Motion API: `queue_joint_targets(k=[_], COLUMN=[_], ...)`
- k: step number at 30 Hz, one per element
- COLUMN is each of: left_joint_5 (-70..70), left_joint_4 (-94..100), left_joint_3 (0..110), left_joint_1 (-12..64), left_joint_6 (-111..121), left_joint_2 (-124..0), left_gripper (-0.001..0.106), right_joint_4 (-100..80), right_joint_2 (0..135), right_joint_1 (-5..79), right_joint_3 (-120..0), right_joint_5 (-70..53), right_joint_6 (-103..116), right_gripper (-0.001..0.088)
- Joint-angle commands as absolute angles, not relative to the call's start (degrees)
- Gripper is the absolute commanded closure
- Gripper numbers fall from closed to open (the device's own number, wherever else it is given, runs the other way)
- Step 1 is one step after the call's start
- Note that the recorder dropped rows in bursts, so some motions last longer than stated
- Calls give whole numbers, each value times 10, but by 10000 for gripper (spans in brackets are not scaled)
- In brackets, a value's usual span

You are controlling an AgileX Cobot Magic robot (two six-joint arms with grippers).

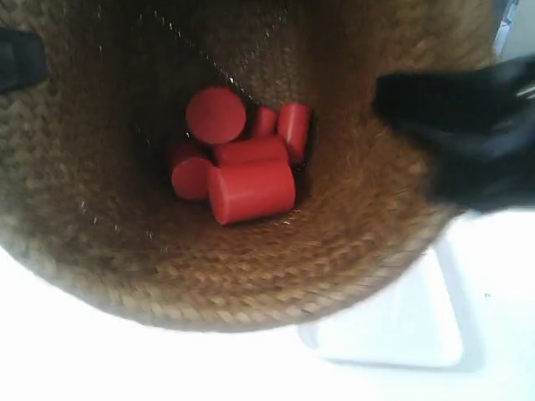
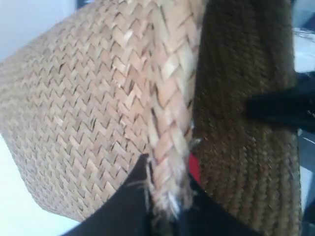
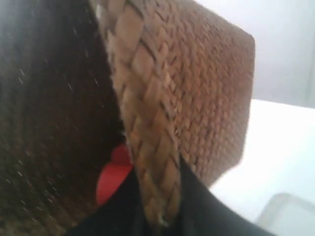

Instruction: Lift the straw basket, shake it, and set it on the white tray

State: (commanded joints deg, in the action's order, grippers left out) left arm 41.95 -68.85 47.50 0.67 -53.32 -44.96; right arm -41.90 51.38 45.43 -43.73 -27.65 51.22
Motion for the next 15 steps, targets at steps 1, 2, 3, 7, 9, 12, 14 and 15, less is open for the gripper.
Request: queue_joint_targets(k=[1, 2, 3, 7, 9, 12, 14, 15], left_joint_5=[504, 526, 530, 415, 355, 484, 538, 534], left_joint_4=[-683, -684, -687, -715, -726, -724, -724, -726], left_joint_3=[501, 514, 522, 475, 441, 477, 512, 520], left_joint_1=[7, 7, 7, 7, 7, 7, 7, 7], left_joint_6=[-545, -536, -523, -576, -583, -577, -589, -584], left_joint_2=[-430, -417, -406, -399, -433, -430, -403, -393], left_gripper=[1053, 1053, 1053, 1053, 1053, 1053, 1053, 1053], right_joint_4=[-326, -281, -264, -433, -527, -413, -316, -303], right_joint_2=[481, 458, 440, 449, 509, 490, 445, 429], right_joint_1=[471, 481, 488, 486, 478, 495, 510, 514], right_joint_3=[-470, -482, -487, -450, -445, -503, -533, -535], right_joint_5=[-284, -267, -252, -216, -277, -323, -302, -294], right_joint_6=[456, 427, 419, 502, 602, 521, 443, 440], right_gripper=[868, 868, 868, 868, 868, 868, 868, 868])
